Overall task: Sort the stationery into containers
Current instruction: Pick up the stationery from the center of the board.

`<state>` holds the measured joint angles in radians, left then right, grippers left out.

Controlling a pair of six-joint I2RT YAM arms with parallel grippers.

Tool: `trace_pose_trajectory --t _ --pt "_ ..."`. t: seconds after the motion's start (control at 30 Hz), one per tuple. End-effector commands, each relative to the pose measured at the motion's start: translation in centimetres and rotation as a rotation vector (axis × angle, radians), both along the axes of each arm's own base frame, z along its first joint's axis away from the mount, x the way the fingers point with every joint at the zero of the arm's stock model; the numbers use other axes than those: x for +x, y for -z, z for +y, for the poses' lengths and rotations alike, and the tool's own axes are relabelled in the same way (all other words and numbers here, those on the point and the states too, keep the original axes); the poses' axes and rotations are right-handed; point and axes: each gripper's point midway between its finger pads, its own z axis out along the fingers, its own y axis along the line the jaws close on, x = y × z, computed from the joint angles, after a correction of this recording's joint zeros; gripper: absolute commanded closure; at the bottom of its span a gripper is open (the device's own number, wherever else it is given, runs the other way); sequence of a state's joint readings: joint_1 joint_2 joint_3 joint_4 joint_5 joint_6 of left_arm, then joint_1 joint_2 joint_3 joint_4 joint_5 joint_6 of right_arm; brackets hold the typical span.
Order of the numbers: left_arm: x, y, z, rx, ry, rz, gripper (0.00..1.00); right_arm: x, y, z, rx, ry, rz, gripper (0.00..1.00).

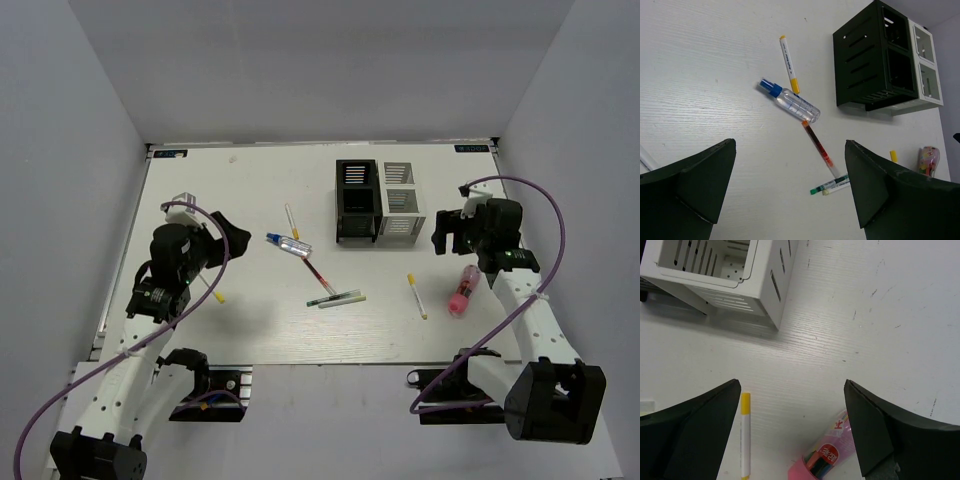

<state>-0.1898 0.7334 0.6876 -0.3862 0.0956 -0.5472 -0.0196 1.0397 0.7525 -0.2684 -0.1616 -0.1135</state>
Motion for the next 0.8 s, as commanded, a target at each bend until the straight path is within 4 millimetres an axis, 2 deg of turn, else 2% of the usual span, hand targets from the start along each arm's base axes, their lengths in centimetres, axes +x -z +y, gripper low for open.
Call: trace_pose_trajectory --t 0.0,0.03,0.07,0.1,0.13,0.17,0.2,0.23,0.27,0.3,0.4,0.5,0.53,0.57,0.6,0.63,0.67,0.7,0.73,0.77 --pt "0.3 -2.2 -0.5 -0.013 0.034 -0.062 0.00 0.6 -1.9 0.0 -0.064 -0.080 -0.047 0.10" --pt "0.4 -1.9 -0.7 -0.015 0.043 -0.053 0.00 0.2 -1.6 0.7 -0.068 -0.145 -0.033 0.10" --pt "0.5 -2.1 -0.7 -0.017 0.043 -0.062 0.00 -1.2 -0.7 0.8 -0.085 -0.189 0.036 0.10" --pt "0.4 -2.1 -0.9 -0.013 0.057 -0.064 0.00 -1.1 -1.4 0.7 -0.142 -0.254 0.025 0.10" --pt "0.5 -1.9 -0.9 -0.011 0.057 -0.055 0.00 -1.2 -2.5 1.7 -0.116 -0.317 0.016 0.10" --pt "0.6 -1.6 -0.9 -0.009 0.057 -0.043 0.00 -2.0 -1.9 1.8 -0.109 -0.325 0.068 0.10" --pt "0.6 -2.1 -1.1 -0.014 0.066 -0.052 0.00 -1.8 -2.3 1.7 -0.094 -0.306 0.066 0.10" --pt "0.8 -1.7 -1.1 -0.012 0.066 -0.041 0.00 -1.5 -3.5 1.5 -0.102 -0.284 0.035 0.10" --pt "0.9 -1.5 -1.1 -0.011 0.066 -0.031 0.00 -1.1 -3.6 0.3 -0.150 -0.229 0.028 0.10" --pt "0.8 -1.5 -1.3 -0.014 0.074 -0.031 0.00 -1.2 -3.6 0.1 -0.165 -0.226 0.024 0.10" --pt "0.9 -1.5 -1.6 -0.021 0.092 -0.030 0.11 -1.4 -2.7 -1.7 -0.247 -0.166 0.060 0.10" --pt "1.1 -0.6 -1.8 -0.021 0.101 0.001 0.35 -1.5 -2.1 -3.0 -0.284 -0.103 0.089 0.10" --pt "1.2 0.0 -2.2 -0.026 0.107 0.025 0.47 -1.8 -1.8 -3.2 -0.290 -0.098 0.096 0.10" --pt "1.4 0.3 -2.2 -0.032 0.103 0.041 0.53 -2.0 -1.5 -3.1 -0.285 -0.105 0.103 0.10" --pt "1.3 1.1 -2.5 -0.036 0.108 0.068 0.56 -2.3 -2.0 -3.1 -0.288 -0.102 0.077 0.10" --pt "1.7 1.8 -2.7 -0.050 0.099 0.095 0.56 -3.0 -0.9 -3.0 -0.293 -0.115 0.097 0.10" --pt "1.8 2.2 -3.1 -0.057 0.120 0.110 0.54 -3.2 -0.6 -3.1 -0.307 -0.126 0.093 0.10" --pt "2.1 2.7 -3.2 -0.067 0.113 0.130 0.49 -3.3 -1.3 -3.0 -0.316 -0.132 0.052 0.10" --pt "2.3 3.0 -3.5 -0.080 0.118 0.155 0.43 -3.6 -0.5 -3.0 -0.357 -0.179 0.053 0.10" --pt "2.8 4.6 -3.9 -0.092 0.119 0.223 0.43 -4.0 0.1 -3.0 -0.364 -0.197 0.065 0.10"
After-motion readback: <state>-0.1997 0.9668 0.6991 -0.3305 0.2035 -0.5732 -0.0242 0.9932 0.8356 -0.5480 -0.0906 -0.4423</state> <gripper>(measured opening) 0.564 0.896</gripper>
